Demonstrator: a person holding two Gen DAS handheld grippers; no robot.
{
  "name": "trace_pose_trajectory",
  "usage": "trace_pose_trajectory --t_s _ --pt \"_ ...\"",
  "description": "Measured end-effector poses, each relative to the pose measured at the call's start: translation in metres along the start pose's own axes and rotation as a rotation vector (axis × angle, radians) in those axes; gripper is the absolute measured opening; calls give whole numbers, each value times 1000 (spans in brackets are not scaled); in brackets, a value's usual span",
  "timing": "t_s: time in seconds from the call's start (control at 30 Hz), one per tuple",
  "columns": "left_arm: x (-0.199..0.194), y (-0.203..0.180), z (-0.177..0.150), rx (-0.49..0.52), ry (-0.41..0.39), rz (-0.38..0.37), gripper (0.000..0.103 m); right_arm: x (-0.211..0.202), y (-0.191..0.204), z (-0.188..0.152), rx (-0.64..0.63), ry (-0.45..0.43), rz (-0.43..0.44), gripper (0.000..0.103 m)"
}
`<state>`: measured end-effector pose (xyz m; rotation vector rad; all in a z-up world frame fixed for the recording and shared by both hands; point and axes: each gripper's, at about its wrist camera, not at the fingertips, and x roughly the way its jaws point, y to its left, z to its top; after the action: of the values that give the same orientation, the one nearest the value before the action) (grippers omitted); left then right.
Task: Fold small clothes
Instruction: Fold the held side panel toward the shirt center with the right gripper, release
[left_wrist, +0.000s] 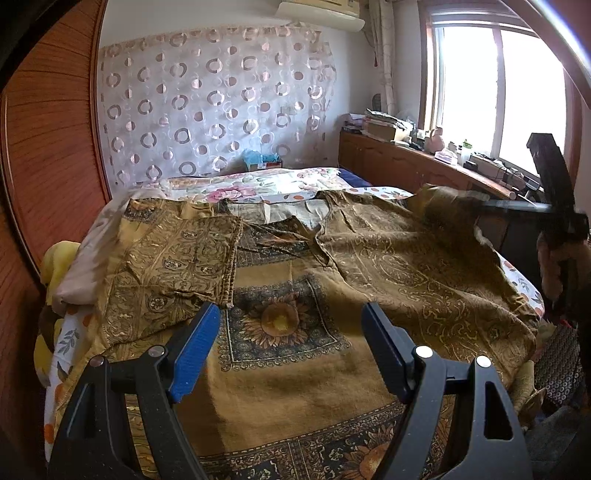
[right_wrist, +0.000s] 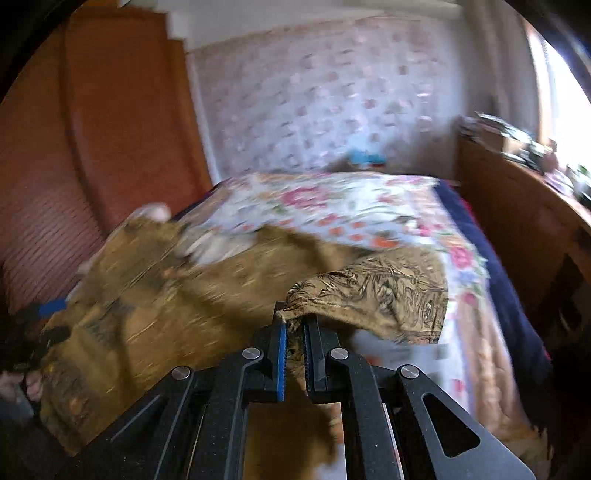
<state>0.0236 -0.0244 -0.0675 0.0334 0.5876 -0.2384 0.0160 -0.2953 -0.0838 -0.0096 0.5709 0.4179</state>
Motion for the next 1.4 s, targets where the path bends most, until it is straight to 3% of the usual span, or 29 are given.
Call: trace_pose_trajectory --t_s 0.2,0.33,0.37,0.43,0.57,0.67,0.83,1.03,1.4 --pt "0 1 0 -1 -1 0 79 27 32 -32 -32 114 56 8" --pt "-1 0 1 -1 -1 -1 79 31 26 -39 -17 140 50 29" --pt "-1 0 1 -1 -1 -1 79 32 24 -33 -12 139 50 39" --pt "-1 1 1 0 -1 -1 79 22 23 -29 0 120 55 47" --pt "-1 0 1 -3 -2 -3 79 -1 9 -11 33 64 54 47" --pt "-2 0 1 -4 -2 -6 79 -13 -9 -4 48 39 -6 47" --pt "-2 0 1 -5 -2 -6 79 7 -49 -2 100 106 -117 48" --pt "-3 -3 0 -5 1 -5 79 26 -87 -5 226 161 -98 47" --pt "-2 -3 -4 -8 3 -9 79 65 -87 6 145 213 -157 47"
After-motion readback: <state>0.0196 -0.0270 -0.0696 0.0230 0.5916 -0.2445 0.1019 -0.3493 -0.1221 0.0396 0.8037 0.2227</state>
